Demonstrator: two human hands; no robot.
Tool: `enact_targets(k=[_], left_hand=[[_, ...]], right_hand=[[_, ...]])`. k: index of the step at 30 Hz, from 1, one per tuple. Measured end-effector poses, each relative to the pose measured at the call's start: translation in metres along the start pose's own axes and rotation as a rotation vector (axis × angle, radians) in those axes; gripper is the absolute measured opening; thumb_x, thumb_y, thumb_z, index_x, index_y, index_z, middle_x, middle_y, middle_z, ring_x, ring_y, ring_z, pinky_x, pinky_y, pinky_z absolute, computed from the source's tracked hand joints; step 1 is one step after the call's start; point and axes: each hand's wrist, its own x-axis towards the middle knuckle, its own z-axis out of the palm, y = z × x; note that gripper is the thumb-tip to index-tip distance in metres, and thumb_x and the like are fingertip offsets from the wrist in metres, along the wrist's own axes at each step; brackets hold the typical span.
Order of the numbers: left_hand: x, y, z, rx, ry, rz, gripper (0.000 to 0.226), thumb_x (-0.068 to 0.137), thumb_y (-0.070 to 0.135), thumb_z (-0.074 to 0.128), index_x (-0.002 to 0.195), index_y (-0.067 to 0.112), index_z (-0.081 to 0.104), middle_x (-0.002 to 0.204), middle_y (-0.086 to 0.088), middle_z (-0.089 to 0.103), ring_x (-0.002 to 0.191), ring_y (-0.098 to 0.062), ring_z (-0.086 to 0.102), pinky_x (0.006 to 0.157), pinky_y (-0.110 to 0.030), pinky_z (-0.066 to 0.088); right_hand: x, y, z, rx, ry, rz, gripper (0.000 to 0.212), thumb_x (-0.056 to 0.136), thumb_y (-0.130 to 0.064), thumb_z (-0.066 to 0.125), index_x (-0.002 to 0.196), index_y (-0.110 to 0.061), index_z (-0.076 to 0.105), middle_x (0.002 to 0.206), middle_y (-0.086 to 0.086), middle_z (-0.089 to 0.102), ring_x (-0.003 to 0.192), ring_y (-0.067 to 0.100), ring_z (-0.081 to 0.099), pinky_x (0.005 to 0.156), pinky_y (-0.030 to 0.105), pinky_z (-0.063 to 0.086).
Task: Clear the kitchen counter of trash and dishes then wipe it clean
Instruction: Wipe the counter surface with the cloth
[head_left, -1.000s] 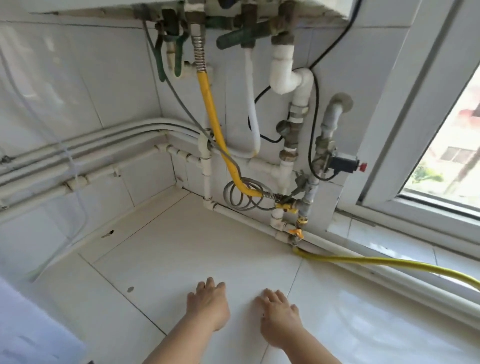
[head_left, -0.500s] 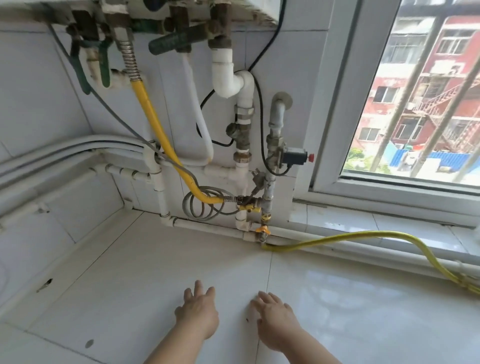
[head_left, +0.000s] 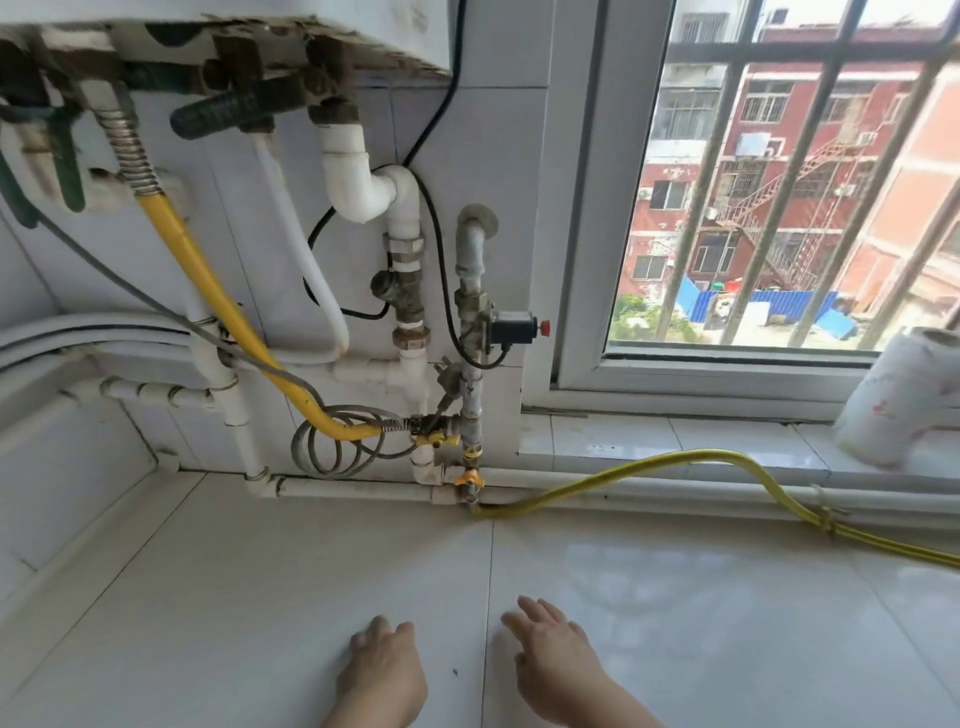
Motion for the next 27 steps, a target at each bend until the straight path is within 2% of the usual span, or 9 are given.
enact_targets(k=[5,13,19,27], left_hand=[[-0.001,0.005,-0.005,-0.028,0.031,-0.012,0.043,0.093,0.022,0.036,0.136,0.022,0.039,0.14,-0.002,0.033,0.132,-0.024,0.033,0.105,-0.033,0.037],[-0.018,0.058,0.004,-0.007,0.05,0.082,0.047,0.096,0.025,0.037,0.142,0.023,0.032,0.151,-0.003,0.019,0.138,-0.024,0.022,0.107,-0.036,0.035],[-0.032,0.132,0.013,0.017,0.045,0.145,0.049,0.098,0.024,0.035,0.146,0.023,0.027,0.156,-0.003,0.012,0.141,-0.025,0.017,0.109,-0.036,0.032],[-0.049,0.224,0.046,0.079,-0.007,0.209,0.053,0.098,0.021,0.035,0.149,0.024,0.022,0.159,-0.005,0.008,0.143,-0.027,0.015,0.111,-0.04,0.031]], right_hand=[[-0.007,0.01,-0.003,0.037,0.021,0.046,0.056,0.092,-0.009,0.037,0.145,-0.025,0.033,0.16,-0.003,0.014,0.147,0.019,0.009,0.116,0.039,0.017],[-0.025,0.041,-0.014,0.047,0.048,0.08,0.055,0.093,-0.011,0.04,0.146,-0.026,0.033,0.159,-0.003,0.015,0.147,0.018,0.011,0.116,0.037,0.019],[-0.043,0.103,-0.042,0.044,0.093,0.092,0.054,0.094,-0.013,0.04,0.146,-0.026,0.032,0.159,-0.003,0.014,0.147,0.018,0.01,0.116,0.037,0.018],[-0.076,0.206,-0.067,0.083,0.119,0.236,0.053,0.095,-0.011,0.035,0.146,-0.025,0.031,0.159,-0.001,0.014,0.147,0.02,0.009,0.117,0.037,0.018]])
